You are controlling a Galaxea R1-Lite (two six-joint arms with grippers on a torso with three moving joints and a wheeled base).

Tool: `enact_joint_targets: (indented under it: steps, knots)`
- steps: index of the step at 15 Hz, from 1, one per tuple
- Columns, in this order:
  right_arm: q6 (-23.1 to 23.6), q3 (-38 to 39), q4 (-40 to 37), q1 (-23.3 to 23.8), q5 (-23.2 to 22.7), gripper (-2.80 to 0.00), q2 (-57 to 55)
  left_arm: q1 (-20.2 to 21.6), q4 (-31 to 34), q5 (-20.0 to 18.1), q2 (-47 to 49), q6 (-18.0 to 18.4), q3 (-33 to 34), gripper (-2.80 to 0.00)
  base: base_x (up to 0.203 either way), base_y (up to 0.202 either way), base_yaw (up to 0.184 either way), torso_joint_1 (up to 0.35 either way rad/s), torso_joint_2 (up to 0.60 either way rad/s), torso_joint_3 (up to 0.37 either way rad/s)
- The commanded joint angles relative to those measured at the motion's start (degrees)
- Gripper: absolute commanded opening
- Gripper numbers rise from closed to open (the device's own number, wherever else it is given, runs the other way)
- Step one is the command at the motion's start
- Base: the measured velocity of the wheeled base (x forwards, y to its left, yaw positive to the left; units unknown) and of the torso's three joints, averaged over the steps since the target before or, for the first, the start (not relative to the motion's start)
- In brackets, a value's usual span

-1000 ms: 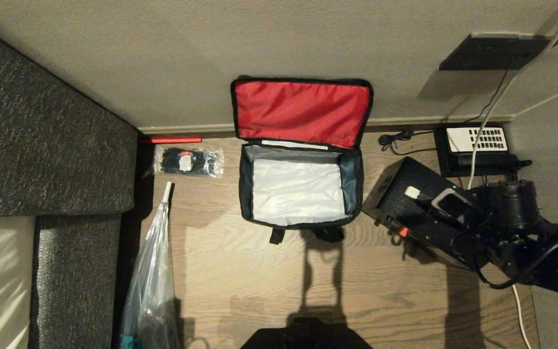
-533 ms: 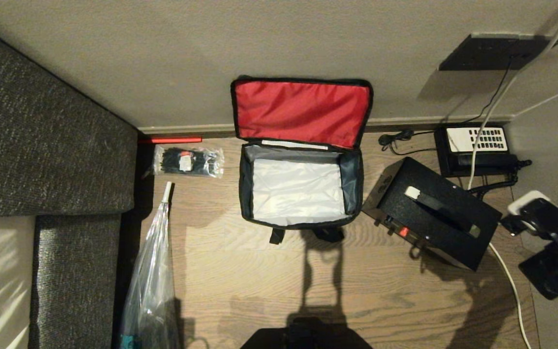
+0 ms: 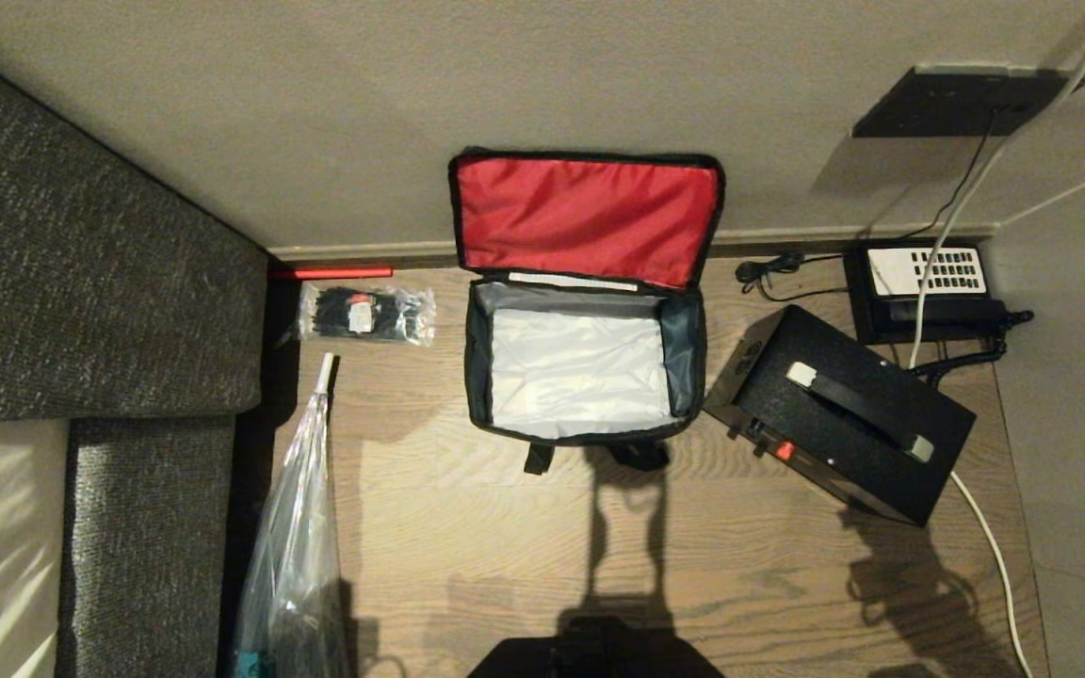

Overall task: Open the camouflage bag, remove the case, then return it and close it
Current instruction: Grip the handle again

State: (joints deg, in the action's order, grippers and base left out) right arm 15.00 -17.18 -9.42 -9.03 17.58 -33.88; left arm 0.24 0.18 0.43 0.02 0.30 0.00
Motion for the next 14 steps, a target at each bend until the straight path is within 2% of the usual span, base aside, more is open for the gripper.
enact_joint_targets:
  steps: [1, 3, 5, 6, 9, 11, 12, 14]
  knots:
    - [-11.7, 5.1, -0.7, 4.9, -9.2, -2.80, 11.0, 0.0, 0.1, 0.0, -0.1, 0.0, 0.2, -2.80, 0.000, 0.000, 0.000, 0.000, 0.00, 0.000]
    - [-13.5, 9.3, -0.7, 7.2, -15.4, -2.80, 16.6, 0.0, 0.0, 0.0, -0.1, 0.1, 0.2, -2.80, 0.000, 0.000, 0.000, 0.000, 0.00, 0.000]
    - [-14.6, 13.1, 2.9, 7.7, -17.7, -2.80, 21.0, 0.1, 0.0, 0.0, -0.1, 0.0, 0.2, -2.80, 0.000, 0.000, 0.000, 0.000, 0.00, 0.000]
    - [-16.0, 14.1, 5.7, 7.9, -18.2, -2.80, 21.7, 0.0, 0.0, 0.0, -0.1, 0.1, 0.2, -2.80, 0.000, 0.000, 0.000, 0.000, 0.00, 0.000]
    - [-16.2, 14.8, 7.5, 8.1, -18.6, -2.80, 28.5, 0.0, 0.0, 0.0, -0.1, 0.1, 0.2, -2.80, 0.000, 0.000, 0.000, 0.000, 0.00, 0.000]
    - [-19.4, 15.4, 8.1, 8.1, -17.4, -2.80, 31.3, 0.0, 0.0, 0.0, -0.1, 0.0, 0.2, -2.80, 0.000, 0.000, 0.000, 0.000, 0.00, 0.000]
    - [-18.3, 15.6, 8.1, 8.2, -16.5, -2.80, 31.4, 0.0, 0.1, 0.0, -0.1, 0.0, 0.2, -2.80, 0.000, 0.000, 0.000, 0.000, 0.00, 0.000]
    - [-13.8, 15.4, 7.8, 8.2, -17.5, -2.80, 31.4, 0.0, 0.1, 0.0, -0.1, 0.1, 0.2, -2.80, 0.000, 0.000, 0.000, 0.000, 0.00, 0.000]
